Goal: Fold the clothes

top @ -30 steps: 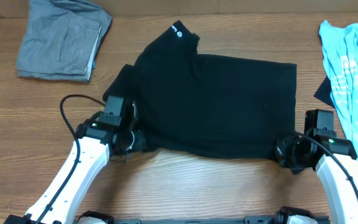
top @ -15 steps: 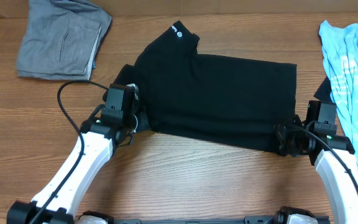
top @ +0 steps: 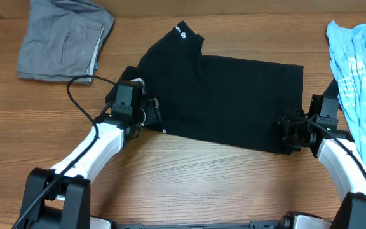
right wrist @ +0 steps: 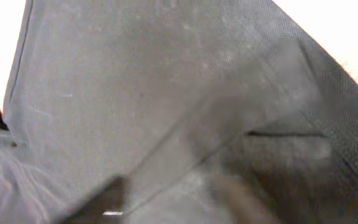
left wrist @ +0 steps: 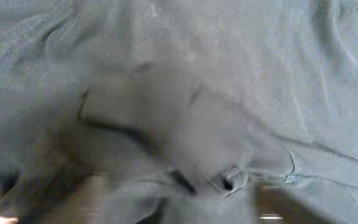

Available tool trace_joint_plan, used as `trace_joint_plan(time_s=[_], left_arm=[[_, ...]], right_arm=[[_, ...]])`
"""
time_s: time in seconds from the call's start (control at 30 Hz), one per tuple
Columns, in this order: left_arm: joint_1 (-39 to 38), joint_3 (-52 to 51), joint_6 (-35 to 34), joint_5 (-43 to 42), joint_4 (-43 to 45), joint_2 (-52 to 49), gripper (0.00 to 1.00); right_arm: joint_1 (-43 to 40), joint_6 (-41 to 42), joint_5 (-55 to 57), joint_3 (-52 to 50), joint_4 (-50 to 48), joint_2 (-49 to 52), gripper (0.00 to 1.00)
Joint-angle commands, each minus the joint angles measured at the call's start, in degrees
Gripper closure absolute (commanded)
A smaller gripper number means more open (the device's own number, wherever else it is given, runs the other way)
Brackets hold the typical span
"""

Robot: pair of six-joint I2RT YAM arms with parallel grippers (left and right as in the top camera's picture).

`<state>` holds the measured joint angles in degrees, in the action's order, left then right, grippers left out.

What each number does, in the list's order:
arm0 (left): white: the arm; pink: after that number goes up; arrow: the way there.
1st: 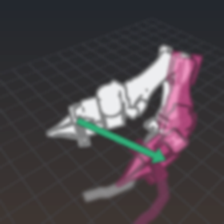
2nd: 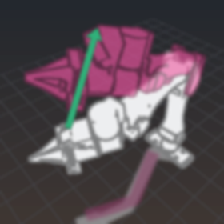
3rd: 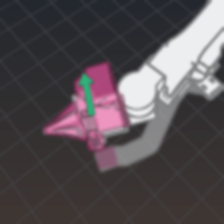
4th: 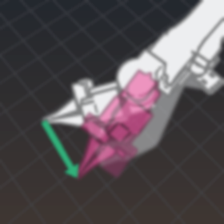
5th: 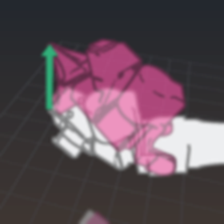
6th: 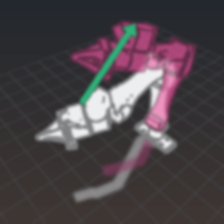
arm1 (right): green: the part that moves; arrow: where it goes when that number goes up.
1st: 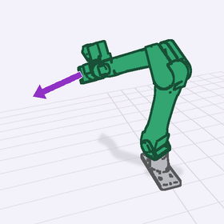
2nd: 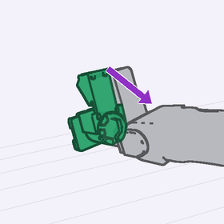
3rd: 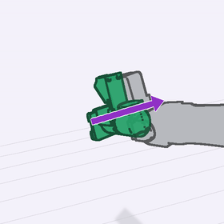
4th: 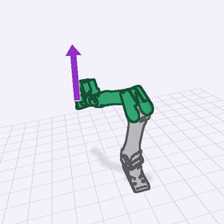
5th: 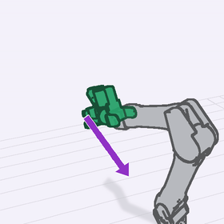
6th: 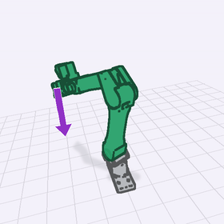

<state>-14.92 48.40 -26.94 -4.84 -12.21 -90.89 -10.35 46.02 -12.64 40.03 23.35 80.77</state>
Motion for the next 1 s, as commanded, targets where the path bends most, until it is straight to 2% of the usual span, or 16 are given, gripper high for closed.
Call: trace_joint_plan(time_s=[0.0,0.13,0.17,0.23,0.37,0.43,0.63,0.97], left_arm=[[-0.1,2.5,0.7,0.7,-1.4,0.7,0.00],[-0.1,11.1,2.4,0.5,-14.4,3.9,0.00],[-0.1,12.1,2.6,0.3,-16.1,4.2,0.00],[-0.2,14.4,2.7,-0.2,-20.5,4.6,0.00],[-0.3,14.6,-1.8,-6.3,-24.3,3.2,0.00],[-1.1,14.6,-3.6,-9.1,-23.3,0.2,0.00],[-2.0,14.7,-5.7,-10.2,-14.9,-8.9,0.00],[-1.9,14.8,-6.1,-10.2,-6.8,-14.5,0.06]], right_arm=[[-0.3,-4.2,-1.5,3.3,1.5,-0.5,0.17],[-0.6,-6.8,-2.2,13.0,12.8,-2.9,0.09],[-0.6,-7.5,-3.0,15.0,14.9,-3.1,0.09],[-0.3,-7.5,-6.6,18.4,18.4,-3.3,0.02],[1.6,-7.5,-11.4,18.9,19.1,-2.9,0.00],[3.2,-7.3,-11.5,18.8,19.5,-2.2,0.00],[6.6,-7.3,-10.5,18.8,20.0,1.2,0.00],[6.8,-8.6,-8.8,18.5,21.8,4.2,0.00]])
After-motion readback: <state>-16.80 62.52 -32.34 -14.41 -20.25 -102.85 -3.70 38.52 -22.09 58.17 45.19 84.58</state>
